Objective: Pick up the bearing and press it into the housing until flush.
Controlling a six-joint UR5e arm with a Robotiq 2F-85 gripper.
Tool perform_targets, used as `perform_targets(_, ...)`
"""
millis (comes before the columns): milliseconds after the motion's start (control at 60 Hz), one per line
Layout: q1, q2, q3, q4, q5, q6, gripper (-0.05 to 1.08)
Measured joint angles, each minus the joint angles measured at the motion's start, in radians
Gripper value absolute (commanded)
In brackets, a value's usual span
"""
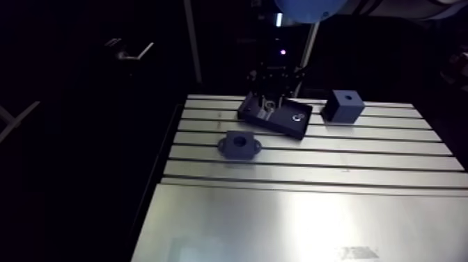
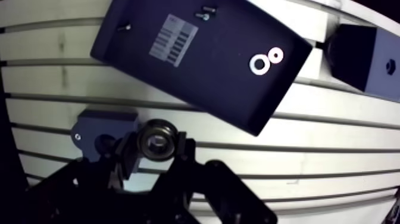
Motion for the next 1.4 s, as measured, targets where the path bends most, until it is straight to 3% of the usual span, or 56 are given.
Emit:
perform_targets(450, 0.047, -0.021, 0.066, -0.011, 0.001, 0.003, 0.62)
perform_targets(1400, 0.111, 0.017, 0.072, -0.046, 0.005, -0.018, 0.62)
